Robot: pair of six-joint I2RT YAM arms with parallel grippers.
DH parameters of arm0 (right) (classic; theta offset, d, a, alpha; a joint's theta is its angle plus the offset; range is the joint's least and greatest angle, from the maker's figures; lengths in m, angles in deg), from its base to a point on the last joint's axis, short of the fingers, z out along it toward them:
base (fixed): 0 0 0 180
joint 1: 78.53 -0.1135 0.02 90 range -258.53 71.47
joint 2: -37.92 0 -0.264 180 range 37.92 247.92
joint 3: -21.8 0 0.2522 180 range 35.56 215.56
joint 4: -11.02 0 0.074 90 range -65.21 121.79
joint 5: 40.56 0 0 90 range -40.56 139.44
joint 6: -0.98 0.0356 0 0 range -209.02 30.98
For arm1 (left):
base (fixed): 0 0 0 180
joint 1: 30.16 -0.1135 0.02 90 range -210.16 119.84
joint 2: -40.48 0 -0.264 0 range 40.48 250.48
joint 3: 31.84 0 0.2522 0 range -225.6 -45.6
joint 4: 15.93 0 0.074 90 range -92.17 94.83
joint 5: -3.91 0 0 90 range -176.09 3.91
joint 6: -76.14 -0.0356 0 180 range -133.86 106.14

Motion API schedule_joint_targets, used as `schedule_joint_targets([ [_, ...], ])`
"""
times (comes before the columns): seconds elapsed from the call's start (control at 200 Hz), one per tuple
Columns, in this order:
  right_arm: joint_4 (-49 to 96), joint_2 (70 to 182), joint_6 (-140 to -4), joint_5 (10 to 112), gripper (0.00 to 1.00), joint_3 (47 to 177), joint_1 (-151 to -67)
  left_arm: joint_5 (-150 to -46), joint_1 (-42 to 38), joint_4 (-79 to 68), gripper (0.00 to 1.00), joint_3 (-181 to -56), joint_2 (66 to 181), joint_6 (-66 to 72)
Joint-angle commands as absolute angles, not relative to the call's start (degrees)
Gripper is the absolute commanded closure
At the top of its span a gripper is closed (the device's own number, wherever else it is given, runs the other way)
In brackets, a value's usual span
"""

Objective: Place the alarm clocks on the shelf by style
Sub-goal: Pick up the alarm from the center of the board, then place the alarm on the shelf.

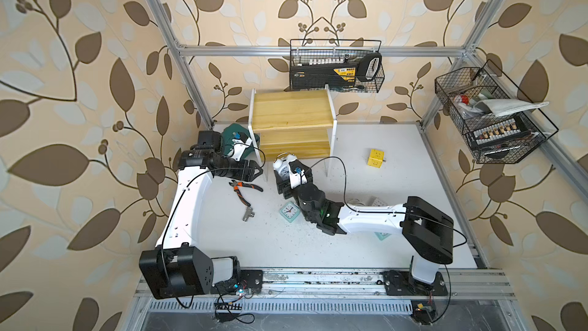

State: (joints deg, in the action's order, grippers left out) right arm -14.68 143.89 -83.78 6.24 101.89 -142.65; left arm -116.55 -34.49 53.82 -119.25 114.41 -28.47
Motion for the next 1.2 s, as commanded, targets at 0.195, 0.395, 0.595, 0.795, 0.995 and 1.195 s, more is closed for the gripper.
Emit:
schedule_joint_targets([
  [0.195,-14.89,150.33,-82.36,0.63,0.46,113.81,-141.19,-119.46,-37.84,48.41,0.21,-115.75,111.03,-23.36],
  [0.395,-15.11,154.27,-80.68,1.71,0.46,118.46,-139.68,-121.18,-41.02,47.93,0.20,-114.53,109.83,-22.56],
  [0.595,-18.10,158.07,-81.70,1.56,0.46,121.95,-138.33,-122.90,-43.37,47.59,0.20,-113.46,109.17,-22.20],
  [0.795,-18.16,161.90,-82.69,1.42,0.45,126.48,-137.88,-124.30,-44.68,47.44,0.20,-112.84,109.12,-22.20],
  [0.995,-18.02,165.24,-84.09,1.02,0.45,131.09,-137.44,-125.18,-45.31,47.40,0.19,-112.40,109.04,-22.29],
  [1.195,-17.23,167.44,-82.75,0.77,0.45,133.15,-136.38,-125.69,-45.78,47.49,0.19,-112.04,109.03,-22.56],
])
